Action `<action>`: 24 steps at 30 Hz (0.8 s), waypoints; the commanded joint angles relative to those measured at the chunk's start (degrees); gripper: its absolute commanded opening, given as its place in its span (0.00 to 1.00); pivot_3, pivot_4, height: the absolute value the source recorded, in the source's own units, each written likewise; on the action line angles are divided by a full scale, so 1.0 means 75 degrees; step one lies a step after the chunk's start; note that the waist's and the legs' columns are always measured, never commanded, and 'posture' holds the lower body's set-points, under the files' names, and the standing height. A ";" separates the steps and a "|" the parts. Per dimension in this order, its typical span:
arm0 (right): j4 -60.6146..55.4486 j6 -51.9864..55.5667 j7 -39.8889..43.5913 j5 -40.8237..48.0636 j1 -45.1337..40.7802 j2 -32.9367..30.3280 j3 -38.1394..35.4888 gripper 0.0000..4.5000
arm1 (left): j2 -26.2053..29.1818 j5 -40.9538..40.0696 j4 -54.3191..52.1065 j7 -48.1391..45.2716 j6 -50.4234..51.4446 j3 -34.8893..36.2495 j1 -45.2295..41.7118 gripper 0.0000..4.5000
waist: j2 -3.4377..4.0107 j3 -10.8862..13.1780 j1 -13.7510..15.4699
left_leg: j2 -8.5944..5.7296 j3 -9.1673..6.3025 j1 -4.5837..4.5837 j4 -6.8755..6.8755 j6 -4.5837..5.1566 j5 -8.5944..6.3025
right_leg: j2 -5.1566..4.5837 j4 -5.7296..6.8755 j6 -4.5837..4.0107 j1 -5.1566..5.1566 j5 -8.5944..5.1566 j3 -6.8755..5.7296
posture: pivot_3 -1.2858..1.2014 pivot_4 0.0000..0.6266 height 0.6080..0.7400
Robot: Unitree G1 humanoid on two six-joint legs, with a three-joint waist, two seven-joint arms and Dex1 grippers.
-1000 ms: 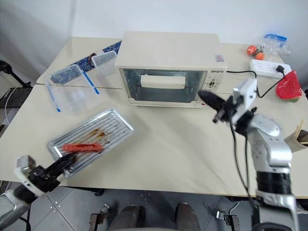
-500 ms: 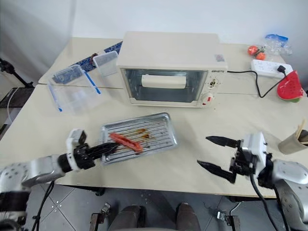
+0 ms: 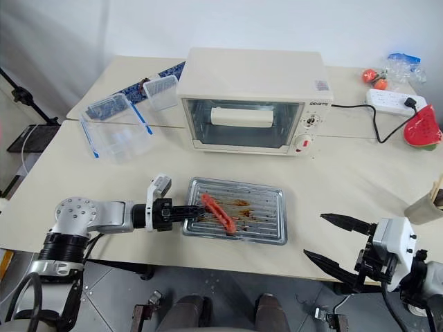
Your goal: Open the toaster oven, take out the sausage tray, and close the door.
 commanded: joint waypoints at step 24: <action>-0.0194 0.0130 -0.0365 0.0091 -0.0475 -0.0014 0.0570 1.00 | 0.0597 0.2618 -0.2078 -0.1854 -0.0374 0.0825 0.0872 0.86 | 0.0007 -0.0004 -0.0202 | 0.0066 0.0012 0.0094 -0.0068 -0.0019 -0.0018 | 0.0014 -0.0060 0.0001 0.0076 0.0004 -0.0003 | 0.52 0.24 1.00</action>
